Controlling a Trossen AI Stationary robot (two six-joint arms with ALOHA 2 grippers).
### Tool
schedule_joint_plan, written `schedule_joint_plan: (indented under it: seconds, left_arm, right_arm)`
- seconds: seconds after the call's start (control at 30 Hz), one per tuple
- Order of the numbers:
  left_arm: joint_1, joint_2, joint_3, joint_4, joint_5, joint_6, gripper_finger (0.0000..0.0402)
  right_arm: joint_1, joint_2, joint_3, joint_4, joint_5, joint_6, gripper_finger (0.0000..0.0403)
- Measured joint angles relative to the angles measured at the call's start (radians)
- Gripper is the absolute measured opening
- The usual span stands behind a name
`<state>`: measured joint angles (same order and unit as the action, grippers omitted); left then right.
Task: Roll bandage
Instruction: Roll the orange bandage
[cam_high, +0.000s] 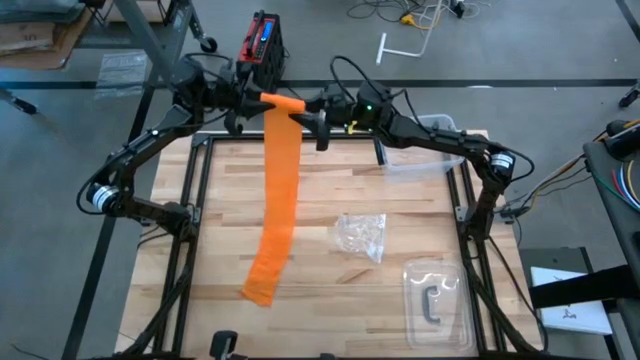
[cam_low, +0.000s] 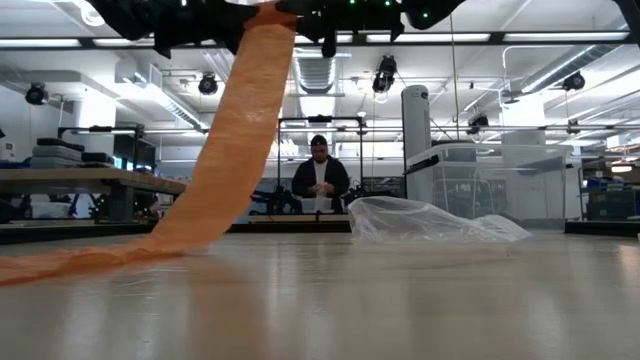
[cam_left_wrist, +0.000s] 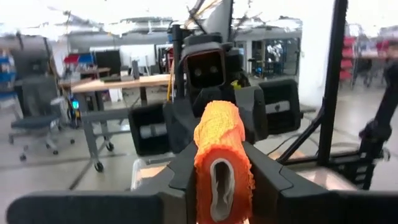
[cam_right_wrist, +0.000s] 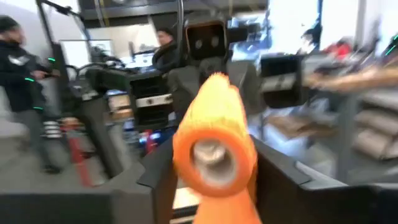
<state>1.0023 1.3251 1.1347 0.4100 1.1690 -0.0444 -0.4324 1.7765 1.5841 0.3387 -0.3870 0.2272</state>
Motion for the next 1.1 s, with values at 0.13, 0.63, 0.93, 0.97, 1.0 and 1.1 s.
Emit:
schedule_joint_plan:
  seconds: [0.13,0.63,0.93,0.97,1.0,1.1]
  left_arm:
    - [-0.001,0.000,-0.002,-0.003,0.001,0.163,0.0088]
    - [-0.003,0.000,-0.004,-0.120,0.019,0.581,0.0083]
    - [-0.006,-0.002,-0.005,-0.145,0.025,0.690,0.0083]
    - [-0.006,-0.002,-0.005,-0.144,0.025,0.699,0.0082]
    - [-0.008,-0.002,-0.005,-0.144,0.026,0.709,0.0082]
    - [-0.015,-0.002,-0.005,-0.144,0.026,0.733,0.0083]
  right_arm:
    - [-0.009,-0.028,-0.001,-0.025,-0.040,0.126,0.0249]
    - [-0.019,-0.028,-0.001,-0.039,-0.007,0.238,0.0316]
    - [-0.019,-0.021,-0.001,-0.051,0.030,0.211,0.0285]
    - [-0.019,-0.019,-0.001,-0.053,0.030,0.212,0.0282]
    - [-0.019,-0.015,-0.001,-0.052,0.030,0.212,0.0280]
    - [-0.019,-0.003,-0.001,-0.055,0.029,0.215,0.0277]
